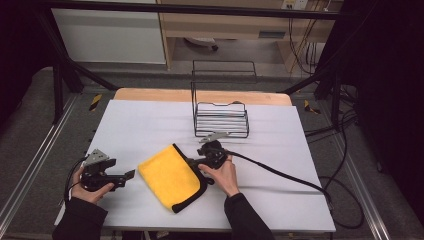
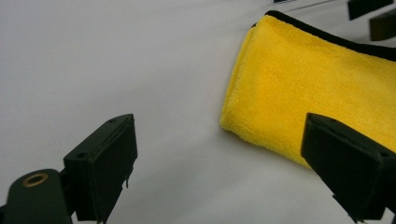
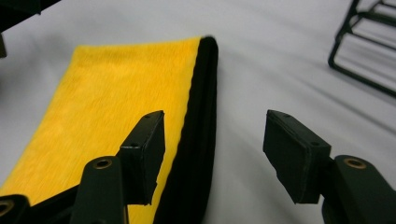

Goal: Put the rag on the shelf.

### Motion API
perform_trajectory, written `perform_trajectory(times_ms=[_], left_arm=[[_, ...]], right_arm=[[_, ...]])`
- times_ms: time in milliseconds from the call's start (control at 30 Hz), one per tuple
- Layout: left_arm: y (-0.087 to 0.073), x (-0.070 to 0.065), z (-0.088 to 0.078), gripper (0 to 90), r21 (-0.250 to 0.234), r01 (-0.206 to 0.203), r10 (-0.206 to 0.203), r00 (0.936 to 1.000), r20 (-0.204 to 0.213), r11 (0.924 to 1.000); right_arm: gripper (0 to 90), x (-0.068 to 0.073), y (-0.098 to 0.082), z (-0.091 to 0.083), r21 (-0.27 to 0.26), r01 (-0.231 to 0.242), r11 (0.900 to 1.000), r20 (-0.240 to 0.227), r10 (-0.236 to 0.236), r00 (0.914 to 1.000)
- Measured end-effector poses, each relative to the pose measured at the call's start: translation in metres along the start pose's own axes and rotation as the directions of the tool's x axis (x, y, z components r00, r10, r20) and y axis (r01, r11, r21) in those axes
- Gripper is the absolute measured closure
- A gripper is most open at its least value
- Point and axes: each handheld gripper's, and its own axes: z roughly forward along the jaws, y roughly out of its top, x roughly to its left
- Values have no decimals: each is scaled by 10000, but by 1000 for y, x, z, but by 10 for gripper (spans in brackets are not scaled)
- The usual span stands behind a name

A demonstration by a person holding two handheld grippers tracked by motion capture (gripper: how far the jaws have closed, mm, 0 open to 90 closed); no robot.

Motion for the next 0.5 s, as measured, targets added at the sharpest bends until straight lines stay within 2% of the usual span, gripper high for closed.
perform_trajectory(times_ms=[100, 233, 267, 400, 467, 500], left_arm=[[0, 1, 0, 101, -46, 43, -43, 10000, 13, 10000], [0, 0, 1, 95, 28, -11, 11, 10000, 44, 10000], [0, 0, 1, 94, 31, -13, 13, 10000, 49, 10000], [0, 0, 1, 93, 32, -10, 10, 10000, 62, 10000], [0, 1, 1, 94, 16, 5, -5, 10000, 71, 10000], [0, 1, 1, 95, 17, 17, -17, 10000, 72, 10000]], right_arm=[[369, -3, 17, 16, 53, 362, 9993, 98, -363, 9993], [401, -8, 34, 39, 298, 284, 9992, -42, -282, 9996], [410, -8, 35, 44, 339, 217, 9992, -111, -213, 9997], [472, -9, 34, 62, 805, 481, 9956, -285, -459, 9985], [498, -10, 31, 67, 908, 362, 9952, -433, -324, 9985], [565, -10, 31, 67, 901, 388, 9952, -564, -338, 9978]])
